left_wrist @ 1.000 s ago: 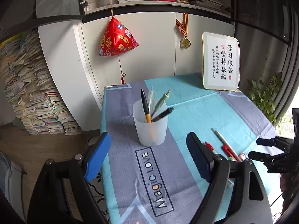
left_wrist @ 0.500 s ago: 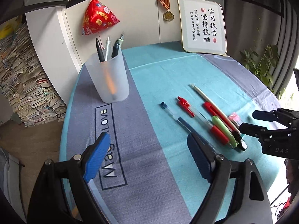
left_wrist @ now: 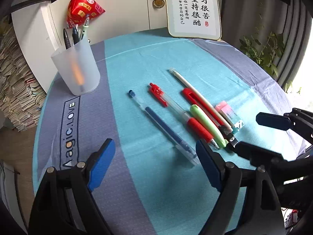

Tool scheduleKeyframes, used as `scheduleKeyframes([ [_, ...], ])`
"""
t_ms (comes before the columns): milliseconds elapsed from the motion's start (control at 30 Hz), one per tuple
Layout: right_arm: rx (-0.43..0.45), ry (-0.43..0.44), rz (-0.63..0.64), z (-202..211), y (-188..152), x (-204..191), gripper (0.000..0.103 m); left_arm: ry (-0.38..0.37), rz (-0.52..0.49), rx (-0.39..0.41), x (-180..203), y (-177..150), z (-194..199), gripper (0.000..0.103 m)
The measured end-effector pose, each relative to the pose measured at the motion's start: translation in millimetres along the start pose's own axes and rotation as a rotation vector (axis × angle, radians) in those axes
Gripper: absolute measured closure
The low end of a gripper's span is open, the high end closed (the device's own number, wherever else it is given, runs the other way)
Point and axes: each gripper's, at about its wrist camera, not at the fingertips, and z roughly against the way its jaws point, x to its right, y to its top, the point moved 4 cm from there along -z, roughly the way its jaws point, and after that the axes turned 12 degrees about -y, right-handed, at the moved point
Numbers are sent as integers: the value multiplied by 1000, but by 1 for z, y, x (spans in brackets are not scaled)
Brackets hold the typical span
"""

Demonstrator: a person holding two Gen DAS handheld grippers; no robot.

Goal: Organize stationery
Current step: 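Grasp the red box cutter with the right tool while the left tool grasps the blue pen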

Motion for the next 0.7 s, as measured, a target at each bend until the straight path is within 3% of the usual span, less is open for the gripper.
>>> scheduleKeyframes([
  [100,-17,25,31,0,-7,-9,40,-35,21,-38,2,-2,-10,32],
  [133,-27,25,40,-1,-9,-11,45,-49,32,-43,3,-3,-12,33],
  [167,-41,36,43,-3,-12,-13,50,-52,33,-27,3,-3,-11,34],
  [333,-32,50,33,-7,-15,-15,56,-65,18,-12,6,-4,-10,44],
  [500,5,16,35,-8,-12,-19,76,-102,-31,-3,15,-7,-6,86],
  [533,7,8,36,-8,-12,-19,79,-102,-39,-4,18,-8,-6,88],
  [567,4,13,33,-8,-11,-19,88,-107,-45,-3,19,-10,-5,90],
  [700,-15,53,3,-7,-13,-14,88,-134,-37,14,16,-16,5,93],
])
